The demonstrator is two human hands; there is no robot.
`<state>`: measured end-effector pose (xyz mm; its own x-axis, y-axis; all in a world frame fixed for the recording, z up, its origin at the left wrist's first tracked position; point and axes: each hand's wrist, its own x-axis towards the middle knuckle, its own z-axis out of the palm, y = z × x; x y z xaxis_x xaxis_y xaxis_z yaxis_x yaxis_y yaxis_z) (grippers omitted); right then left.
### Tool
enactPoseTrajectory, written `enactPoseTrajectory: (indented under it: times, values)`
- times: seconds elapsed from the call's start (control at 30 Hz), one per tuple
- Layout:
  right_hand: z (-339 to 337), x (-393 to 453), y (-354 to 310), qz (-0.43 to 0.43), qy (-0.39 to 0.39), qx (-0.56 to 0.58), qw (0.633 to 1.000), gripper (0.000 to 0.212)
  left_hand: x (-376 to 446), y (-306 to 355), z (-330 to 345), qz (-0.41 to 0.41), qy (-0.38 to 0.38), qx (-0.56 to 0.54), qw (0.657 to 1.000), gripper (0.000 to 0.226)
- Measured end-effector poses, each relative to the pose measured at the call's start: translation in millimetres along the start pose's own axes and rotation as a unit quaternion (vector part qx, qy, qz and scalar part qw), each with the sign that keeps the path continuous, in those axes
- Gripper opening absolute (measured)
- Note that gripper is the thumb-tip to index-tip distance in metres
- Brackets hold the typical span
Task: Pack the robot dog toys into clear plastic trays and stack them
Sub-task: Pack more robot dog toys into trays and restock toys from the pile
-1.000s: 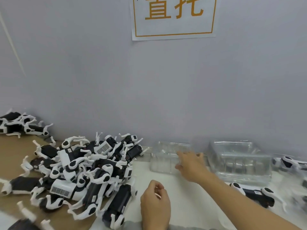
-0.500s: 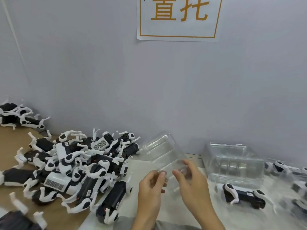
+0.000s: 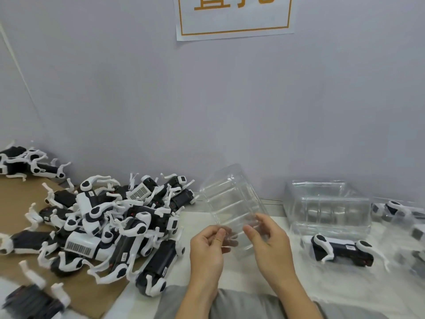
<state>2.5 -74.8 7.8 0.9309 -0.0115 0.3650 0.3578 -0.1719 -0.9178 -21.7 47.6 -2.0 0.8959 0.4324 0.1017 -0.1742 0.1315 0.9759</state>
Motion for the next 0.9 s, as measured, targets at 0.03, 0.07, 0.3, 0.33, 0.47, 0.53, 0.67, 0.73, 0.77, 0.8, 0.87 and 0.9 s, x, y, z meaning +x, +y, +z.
enactPoseTrajectory:
  times: [0.03,0.07,0.3,0.33,0.47,0.53,0.67,0.73,0.77,0.8,0.87,0.9]
  values:
    - [0.0,0.2,0.3,0.001,-0.001,0.006,1.000,0.024,-0.3,-0.4,0.2,0.000,0.003,-0.001,1.000,0.028]
    - [-0.3,0.5,0.8,0.003,0.000,0.012,1.000,0.025,-0.6,-0.8,0.6,0.001,0.004,-0.001,1.000,0.028]
    - [-1.1,4.5,-0.5,0.002,0.012,0.038,0.999,0.026,-3.6,-0.1,1.6,0.021,0.006,0.009,1.000,0.025]
    - [-1.1,5.0,-0.8,0.002,0.010,0.039,0.999,0.026,-3.9,0.2,1.8,0.025,0.006,0.010,1.000,0.025]
    - [-1.9,5.9,-1.5,-0.001,0.014,0.041,0.999,0.028,-4.8,0.6,2.3,0.031,0.008,0.012,0.999,0.025]
    - [-1.6,6.1,-1.9,0.003,0.016,0.042,0.999,0.027,-4.8,0.8,2.1,0.030,0.011,0.010,0.999,0.025]
    - [-1.7,8.7,-3.9,0.004,0.019,0.034,0.999,0.023,-4.8,1.4,2.5,0.024,0.019,0.003,1.000,0.024]
    - [-2.9,10.1,-6.3,0.001,0.023,0.026,0.999,0.024,-3.4,0.0,1.8,0.016,0.027,0.001,1.000,0.024]
    - [-3.9,11.0,-8.0,-0.002,0.026,0.020,0.999,0.025,-2.4,-1.1,1.3,0.013,0.031,0.001,0.999,0.025]
    - [-5.3,12.0,-9.6,-0.005,0.031,0.016,0.999,0.026,-1.1,-2.6,0.8,0.008,0.037,0.002,0.999,0.025]
    - [-10.0,14.9,-13.1,-0.015,0.046,0.017,0.999,0.028,1.6,-7.3,-0.5,-0.009,0.049,-0.002,0.999,0.026]
    - [-13.3,16.7,-15.3,-0.021,0.054,0.020,0.998,0.029,2.7,-10.2,-1.2,-0.020,0.055,-0.006,0.998,0.026]
